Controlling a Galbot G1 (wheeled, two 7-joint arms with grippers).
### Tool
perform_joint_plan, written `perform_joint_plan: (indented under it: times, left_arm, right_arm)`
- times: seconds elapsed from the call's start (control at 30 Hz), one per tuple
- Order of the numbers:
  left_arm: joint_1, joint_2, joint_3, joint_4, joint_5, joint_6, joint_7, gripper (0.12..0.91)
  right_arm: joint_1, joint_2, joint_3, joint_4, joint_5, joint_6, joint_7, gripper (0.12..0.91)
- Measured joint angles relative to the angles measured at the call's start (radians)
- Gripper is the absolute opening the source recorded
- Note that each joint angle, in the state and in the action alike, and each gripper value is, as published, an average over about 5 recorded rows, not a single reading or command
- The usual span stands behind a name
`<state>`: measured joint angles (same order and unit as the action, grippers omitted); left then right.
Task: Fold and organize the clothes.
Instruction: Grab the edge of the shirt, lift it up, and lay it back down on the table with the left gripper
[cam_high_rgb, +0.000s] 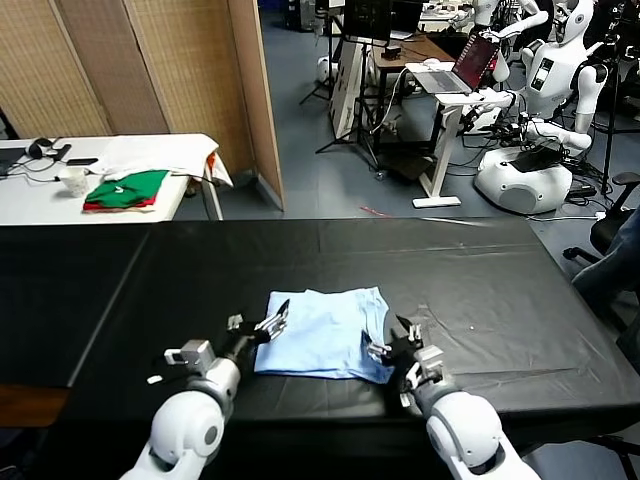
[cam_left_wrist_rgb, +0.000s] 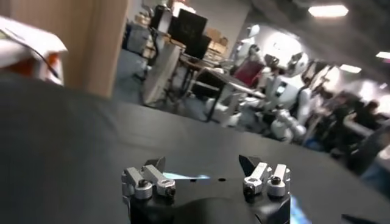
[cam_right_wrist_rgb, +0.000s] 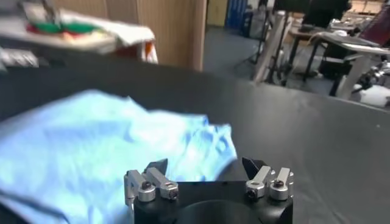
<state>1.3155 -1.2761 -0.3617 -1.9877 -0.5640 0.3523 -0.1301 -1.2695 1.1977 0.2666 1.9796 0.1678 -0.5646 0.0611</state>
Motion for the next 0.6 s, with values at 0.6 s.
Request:
perform_joint_plan:
  times: [0.6]
  left_arm:
    - [0.007, -0.070, -0.036, 0.103, -0.060, -0.035, 0.032, 0.907]
  right_arm:
    - [-0.045, 0.005, 0.128, 0.111, 0.179, 0.079, 0.008, 0.907]
